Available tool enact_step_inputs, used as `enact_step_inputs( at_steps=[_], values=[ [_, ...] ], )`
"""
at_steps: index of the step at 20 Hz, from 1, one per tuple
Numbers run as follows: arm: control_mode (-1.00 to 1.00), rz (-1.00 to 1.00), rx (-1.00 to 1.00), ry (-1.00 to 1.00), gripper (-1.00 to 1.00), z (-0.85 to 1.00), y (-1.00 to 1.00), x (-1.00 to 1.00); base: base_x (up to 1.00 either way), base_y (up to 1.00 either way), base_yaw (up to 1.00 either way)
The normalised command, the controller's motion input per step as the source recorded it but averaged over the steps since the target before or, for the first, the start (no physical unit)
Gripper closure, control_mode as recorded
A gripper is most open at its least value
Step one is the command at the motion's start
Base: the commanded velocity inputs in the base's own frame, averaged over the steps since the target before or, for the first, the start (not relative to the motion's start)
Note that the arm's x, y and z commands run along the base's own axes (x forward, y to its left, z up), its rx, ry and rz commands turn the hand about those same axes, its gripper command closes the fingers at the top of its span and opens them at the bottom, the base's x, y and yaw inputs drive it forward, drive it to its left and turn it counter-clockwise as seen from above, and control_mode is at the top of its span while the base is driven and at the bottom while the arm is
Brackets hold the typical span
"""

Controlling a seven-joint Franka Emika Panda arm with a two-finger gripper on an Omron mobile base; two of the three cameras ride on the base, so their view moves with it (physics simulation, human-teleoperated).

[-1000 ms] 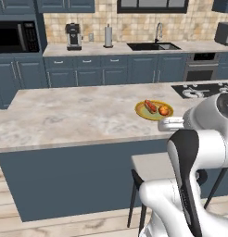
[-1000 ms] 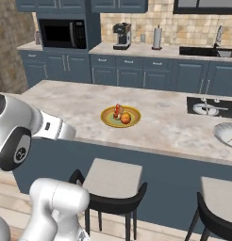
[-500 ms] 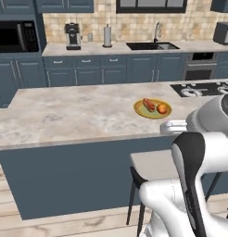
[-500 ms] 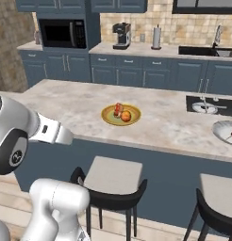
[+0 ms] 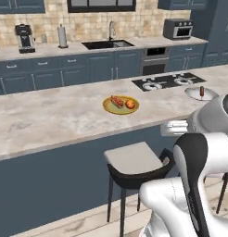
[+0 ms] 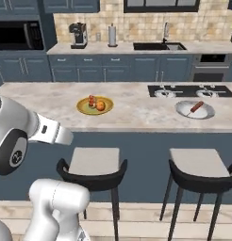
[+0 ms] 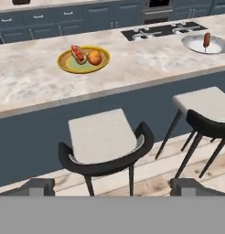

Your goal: Pick up the peach and banana from the fridge and place one fruit on each plate on the dining counter.

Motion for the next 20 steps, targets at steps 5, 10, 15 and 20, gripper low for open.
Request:
enact_step_inputs(
  at_steps=[5, 10, 15, 20],
  values=[
    [1.00, 0.00, 0.00, 0.00, -1.00, 0.00, 0.00, 0.00, -0.43, 0.00, -0.78],
    [1.00, 0.00, 0.00, 0.00, -1.00, 0.00, 0.00, 0.00, -0.20, -0.06, -0.85],
    [1.00, 0.00, 0.00, 0.00, -1.00, 0.00, 0.00, 0.00, 0.00, -0.40, -0.76],
    [1.00, 0.00, 0.00, 0.00, -1.00, 0.00, 0.00, 0.00, 0.27, -0.66, -0.64]
  ],
)
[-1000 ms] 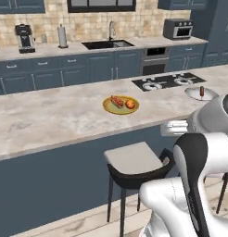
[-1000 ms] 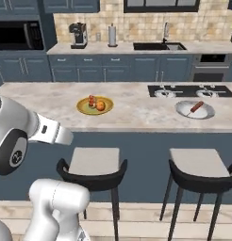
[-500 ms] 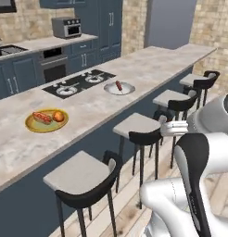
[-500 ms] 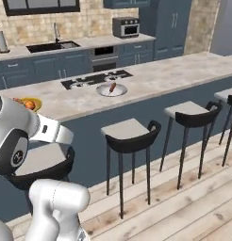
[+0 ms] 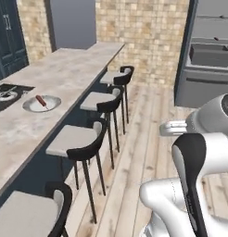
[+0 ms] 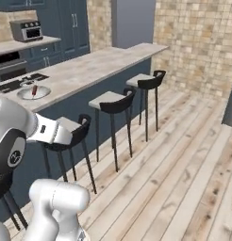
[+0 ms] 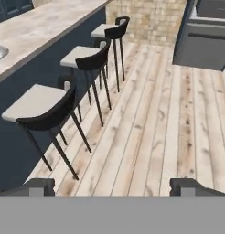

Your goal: Pick up the peach and banana from the fridge and place one fruit on each plate on the dining counter.

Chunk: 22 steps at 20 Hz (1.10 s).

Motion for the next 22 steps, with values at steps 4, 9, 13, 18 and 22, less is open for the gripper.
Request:
enact_step_inputs(
  at_steps=[4, 9, 13, 18, 22],
  values=[
    [1.00, 0.00, 0.00, 0.00, -1.00, 0.00, 0.00, 0.00, 0.46, -0.82, -0.52],
    [1.00, 0.00, 0.00, 0.00, -1.00, 0.00, 0.00, 0.00, 0.68, -0.88, -0.41],
    [1.00, 0.00, 0.00, 0.00, -1.00, 0.00, 0.00, 0.00, 0.98, -0.71, -0.25],
    [1.00, 0.00, 0.00, 0.00, -1.00, 0.00, 0.00, 0.00, 1.00, -0.44, -0.08],
    [1.00, 0.00, 0.00, 0.00, -1.00, 0.00, 0.00, 0.00, 1.00, -0.27, 0.00]
  ],
)
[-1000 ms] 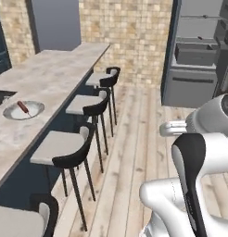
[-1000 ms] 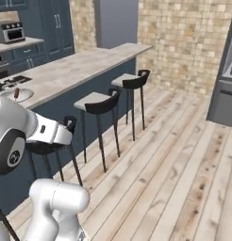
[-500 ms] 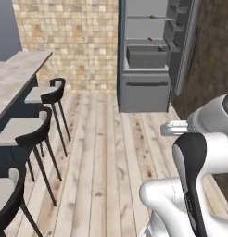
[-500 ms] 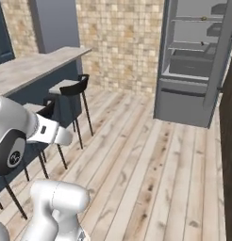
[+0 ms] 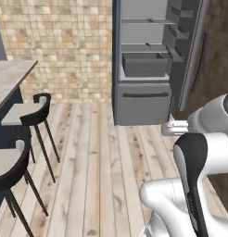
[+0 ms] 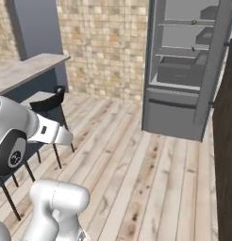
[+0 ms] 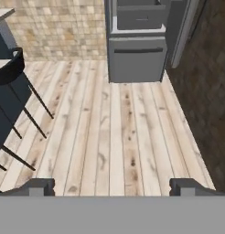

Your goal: Pick up the peach and banana from the fridge and place one fruit on each plate on the dining counter.

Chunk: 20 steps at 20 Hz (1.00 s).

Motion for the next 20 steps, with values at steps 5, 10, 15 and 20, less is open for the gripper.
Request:
enact_step_inputs(
  at_steps=[5, 10, 15, 20],
  values=[
    [1.00, 0.00, 0.00, 0.00, -1.00, 0.00, 0.00, 0.00, 1.00, -0.09, 0.00],
    [1.00, 0.00, 0.00, 0.00, -1.00, 0.00, 0.00, 0.00, 1.00, -0.01, 0.00],
    [1.00, 0.00, 0.00, 0.00, -1.00, 0.00, 0.00, 0.00, 1.00, -0.04, 0.00],
    [1.00, 0.00, 0.00, 0.00, -1.00, 0.00, 0.00, 0.00, 0.99, -0.14, -0.09]
  ],
)
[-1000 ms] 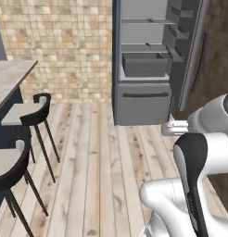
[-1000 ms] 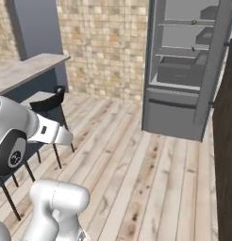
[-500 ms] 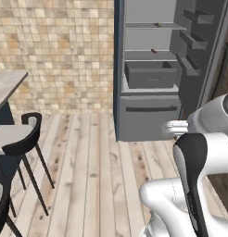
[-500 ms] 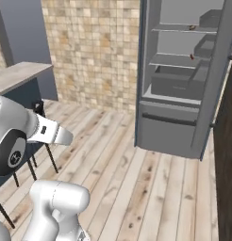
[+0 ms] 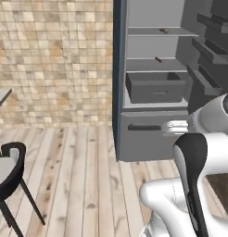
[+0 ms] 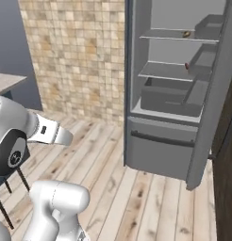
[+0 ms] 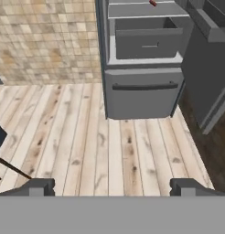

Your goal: Pick up the peach and banana from the fridge and place one fruit on each plate on the dining counter.

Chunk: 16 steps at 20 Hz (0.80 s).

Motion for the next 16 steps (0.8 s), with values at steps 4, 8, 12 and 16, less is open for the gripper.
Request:
enact_step_inputs(
  at_steps=[4, 8, 12, 16],
  values=[
    [1.00, 0.00, 0.00, 0.00, -1.00, 0.00, 0.00, 0.00, 0.97, -0.05, -0.16],
    [1.00, 0.00, 0.00, 0.00, -1.00, 0.00, 0.00, 0.00, 0.94, 0.00, -0.23],
    [1.00, 0.00, 0.00, 0.00, -1.00, 0.00, 0.00, 0.00, 0.87, 0.00, -0.27],
    [1.00, 0.00, 0.00, 0.00, -1.00, 0.00, 0.00, 0.00, 0.67, 0.02, -0.33]
  ],
)
